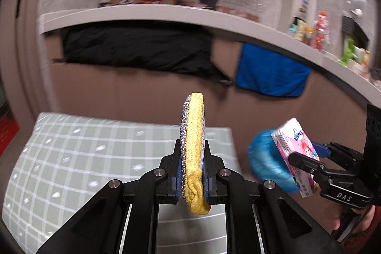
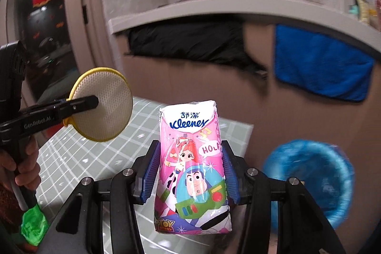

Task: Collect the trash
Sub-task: 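Carry the sponge scrubber and Kleenex pack over the bin with both tools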

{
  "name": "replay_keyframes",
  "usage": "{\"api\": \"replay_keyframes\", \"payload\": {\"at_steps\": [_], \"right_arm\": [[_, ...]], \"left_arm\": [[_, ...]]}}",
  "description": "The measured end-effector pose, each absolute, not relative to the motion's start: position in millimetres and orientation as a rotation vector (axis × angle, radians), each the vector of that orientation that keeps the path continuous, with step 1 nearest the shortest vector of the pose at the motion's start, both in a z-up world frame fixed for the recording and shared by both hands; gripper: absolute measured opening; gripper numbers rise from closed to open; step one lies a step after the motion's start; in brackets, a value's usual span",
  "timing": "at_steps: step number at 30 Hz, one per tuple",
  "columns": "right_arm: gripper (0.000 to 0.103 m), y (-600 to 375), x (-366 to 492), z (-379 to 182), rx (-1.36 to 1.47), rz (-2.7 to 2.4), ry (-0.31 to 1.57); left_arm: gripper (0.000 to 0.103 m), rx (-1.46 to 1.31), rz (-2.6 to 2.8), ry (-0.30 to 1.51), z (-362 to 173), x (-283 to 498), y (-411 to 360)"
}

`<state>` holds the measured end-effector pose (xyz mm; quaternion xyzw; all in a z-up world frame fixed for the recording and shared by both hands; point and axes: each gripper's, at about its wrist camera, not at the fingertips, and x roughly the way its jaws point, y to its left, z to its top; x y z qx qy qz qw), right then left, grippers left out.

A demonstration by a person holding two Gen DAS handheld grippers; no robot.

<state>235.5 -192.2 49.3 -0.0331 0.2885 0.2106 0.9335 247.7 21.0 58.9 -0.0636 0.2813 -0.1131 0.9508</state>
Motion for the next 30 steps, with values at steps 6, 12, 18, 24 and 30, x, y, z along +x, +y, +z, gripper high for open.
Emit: {"api": "replay_keyframes", "payload": {"at_steps": [6, 12, 18, 24, 30], "right_arm": [[0.046, -266, 223, 74, -0.034, 0.297, 0.497], [0.046, -323, 220, 79, 0.006, 0.178, 0.470], [0.046, -363, 232, 67, 0.060, 0.114, 0.489], [0.046, -388, 245, 53, 0.080, 0.076, 0.507], [0.046, -405, 266, 35, 0.126, 0.060, 0.536]], "left_arm": [[0.014, -0.101, -0.372, 0.554, 71, 258, -62], [0.014, -0.089, -0.477, 0.573, 67, 277, -130], [0.014, -0.077, -0.531, 0.635, 50, 297, -173], [0.014, -0.071, -0.544, 0.682, 28, 319, -199], [0.014, -0.072, -0.541, 0.730, 5, 339, -213]]}}
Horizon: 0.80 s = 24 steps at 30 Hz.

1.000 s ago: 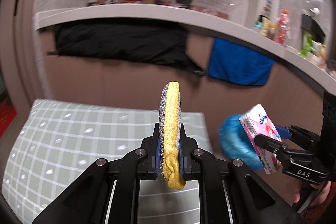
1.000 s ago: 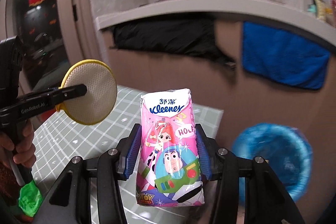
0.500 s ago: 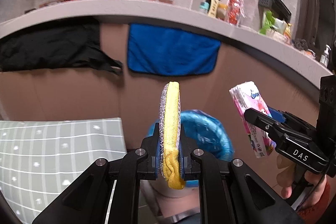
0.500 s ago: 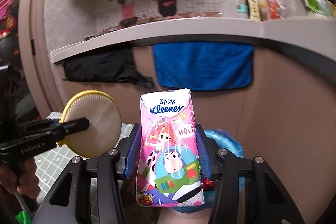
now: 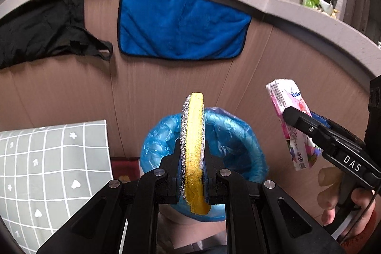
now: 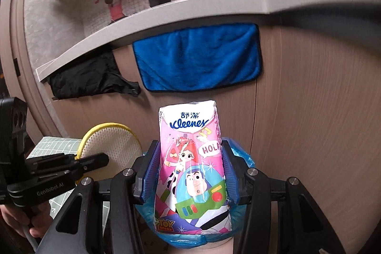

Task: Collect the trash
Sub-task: 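Carry the sponge scrubber and Kleenex pack over the bin with both tools, then open both tools to drop the scrubber and Kleenex pack into the bin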

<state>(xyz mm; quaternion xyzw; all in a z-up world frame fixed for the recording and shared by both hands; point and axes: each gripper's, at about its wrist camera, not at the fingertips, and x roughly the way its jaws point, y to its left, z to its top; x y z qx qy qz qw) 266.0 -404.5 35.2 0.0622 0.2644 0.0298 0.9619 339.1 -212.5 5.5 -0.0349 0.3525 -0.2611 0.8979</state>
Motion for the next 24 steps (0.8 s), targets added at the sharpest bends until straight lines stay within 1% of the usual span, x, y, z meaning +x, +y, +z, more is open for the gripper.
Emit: {"api": "replay_keyframes", "payload": {"at_steps": [10, 21, 24], "right_arm": [[0.046, -409, 300, -5, 0.121, 0.044, 0.616], [0.047, -419, 324, -36, 0.155, 0.038, 0.680], [0.049, -422, 329, -43, 0.172, 0.035, 0.692]], "left_arm": [[0.014, -0.068, -0.530, 0.788, -25, 371, -229], [0.014, -0.072, -0.548, 0.841, -47, 396, -245], [0.015, -0.120, -0.576, 0.873, -54, 402, -245]]}}
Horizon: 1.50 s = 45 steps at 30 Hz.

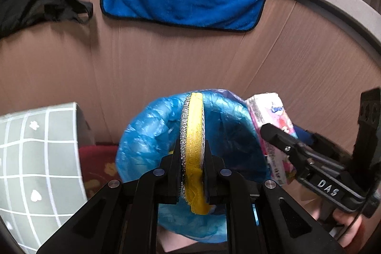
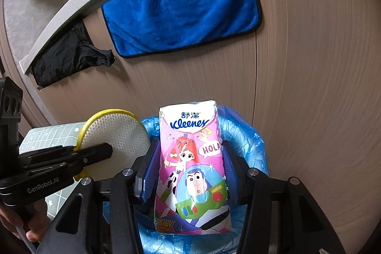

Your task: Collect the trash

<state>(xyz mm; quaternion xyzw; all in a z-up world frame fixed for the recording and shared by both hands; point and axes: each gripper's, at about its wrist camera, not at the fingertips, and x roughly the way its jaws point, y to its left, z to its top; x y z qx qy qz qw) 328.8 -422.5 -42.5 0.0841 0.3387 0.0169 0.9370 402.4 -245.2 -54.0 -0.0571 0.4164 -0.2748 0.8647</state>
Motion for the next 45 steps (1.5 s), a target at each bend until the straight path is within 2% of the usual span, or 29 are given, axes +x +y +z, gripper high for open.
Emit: {"api": "replay_keyframes", "payload": {"at_steps": [3, 4, 5, 10, 19, 33, 45], "right_arm": [[0.058, -424, 331, -47, 0.174, 0.023, 0.696], [0.061, -424, 330, -48, 0.172, 0.019, 0.694], [0.062, -424, 330, -48, 0.172, 0.018, 0.692], [0.062, -422, 322, -43, 0.168, 0.007, 0.679], [0.062, -408, 275, -22, 0.154, -0.015, 0.640], [0.062, -328, 146, 11, 0.120, 0.063, 0.558], [0.064, -260, 49, 6, 0.044, 0.127, 0.549]], "left_arm": [[0.018, -0.164, -0.581, 0.857, -54, 405, -241], [0.022, -0.170, -0.580, 0.855, -54, 405, -240], [0.027, -0.175, -0.580, 0.854, -53, 405, -239], [0.036, -0.184, -0.560, 0.827, -40, 399, -227], [0.037, -0.110, -0.463, 0.785, -19, 349, -197], [0.037, 0.034, -0.349, 0.665, 8, 198, -126], [0.037, 0.090, -0.244, 0.611, 6, 78, -82]]}}
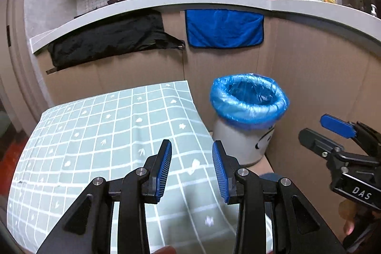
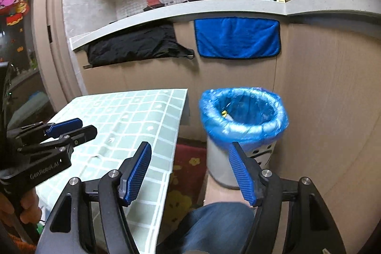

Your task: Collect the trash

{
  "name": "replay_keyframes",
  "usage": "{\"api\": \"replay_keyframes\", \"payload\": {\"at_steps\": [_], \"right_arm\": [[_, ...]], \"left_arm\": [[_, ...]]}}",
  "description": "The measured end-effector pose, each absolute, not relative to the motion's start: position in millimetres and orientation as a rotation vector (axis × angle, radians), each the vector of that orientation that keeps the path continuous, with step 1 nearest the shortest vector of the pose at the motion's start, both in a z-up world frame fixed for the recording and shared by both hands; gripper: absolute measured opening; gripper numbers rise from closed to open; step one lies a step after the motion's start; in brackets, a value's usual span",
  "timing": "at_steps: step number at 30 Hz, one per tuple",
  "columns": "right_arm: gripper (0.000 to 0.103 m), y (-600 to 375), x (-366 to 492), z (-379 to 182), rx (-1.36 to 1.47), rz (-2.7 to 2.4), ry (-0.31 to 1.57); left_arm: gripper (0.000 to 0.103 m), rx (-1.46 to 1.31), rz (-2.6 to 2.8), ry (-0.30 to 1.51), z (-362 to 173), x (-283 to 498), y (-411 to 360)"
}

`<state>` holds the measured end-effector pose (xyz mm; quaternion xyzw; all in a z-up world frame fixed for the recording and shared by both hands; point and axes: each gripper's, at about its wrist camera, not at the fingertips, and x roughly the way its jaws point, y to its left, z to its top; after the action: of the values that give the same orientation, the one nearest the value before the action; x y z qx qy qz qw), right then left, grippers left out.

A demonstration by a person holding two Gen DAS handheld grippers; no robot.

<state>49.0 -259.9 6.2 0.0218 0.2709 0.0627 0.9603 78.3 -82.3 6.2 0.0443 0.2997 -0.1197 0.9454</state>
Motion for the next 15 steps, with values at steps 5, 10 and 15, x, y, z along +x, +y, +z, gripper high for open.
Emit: {"api": "replay_keyframes", "payload": {"at_steps": [5, 10, 15], "right_arm": [[0.065, -247, 29, 4, 0.056, 0.159, 0.547], [0.066, -235, 17, 3, 0.039, 0.175, 0.553], [0.066, -231, 13, 1, 0.024, 0.173, 0.559]], "left_arm": [[0.037, 0.073, -0.193, 0.549, 14, 45, -70], [0.037, 0.022, -0.148, 0.529, 20, 30, -53], [0.037, 0.016, -0.139, 0.565, 15, 27, -48]]}}
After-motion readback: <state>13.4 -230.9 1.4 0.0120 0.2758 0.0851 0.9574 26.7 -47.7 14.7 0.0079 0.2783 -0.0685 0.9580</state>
